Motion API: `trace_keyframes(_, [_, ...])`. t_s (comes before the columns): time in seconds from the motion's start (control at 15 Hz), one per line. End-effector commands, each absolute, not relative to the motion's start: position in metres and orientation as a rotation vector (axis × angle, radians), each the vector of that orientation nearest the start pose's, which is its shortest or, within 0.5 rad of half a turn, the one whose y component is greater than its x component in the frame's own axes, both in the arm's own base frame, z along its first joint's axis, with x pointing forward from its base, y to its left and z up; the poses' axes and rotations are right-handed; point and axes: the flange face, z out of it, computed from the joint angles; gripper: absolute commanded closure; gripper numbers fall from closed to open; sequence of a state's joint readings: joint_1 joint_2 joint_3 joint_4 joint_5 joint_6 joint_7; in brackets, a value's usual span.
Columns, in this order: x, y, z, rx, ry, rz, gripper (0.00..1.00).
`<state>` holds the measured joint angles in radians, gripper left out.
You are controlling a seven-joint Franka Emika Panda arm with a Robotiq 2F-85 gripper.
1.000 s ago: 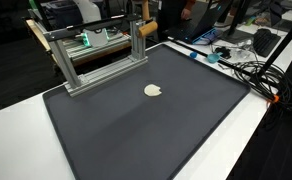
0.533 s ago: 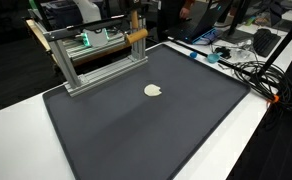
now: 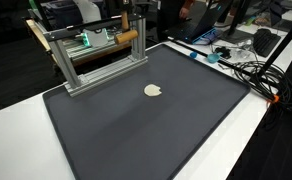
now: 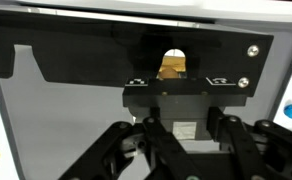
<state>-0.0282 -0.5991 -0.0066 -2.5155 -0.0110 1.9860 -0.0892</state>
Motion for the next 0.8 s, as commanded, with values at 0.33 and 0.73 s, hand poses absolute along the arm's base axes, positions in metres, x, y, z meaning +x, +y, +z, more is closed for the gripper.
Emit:
trace_keyframes(0.33, [0.356, 0.006, 0.477, -3.14, -0.207, -0.093, 0.42])
trace_keyframes(0.73, [0.347, 0.001, 0.489, -3.155, -0.137, -0.131, 0.0])
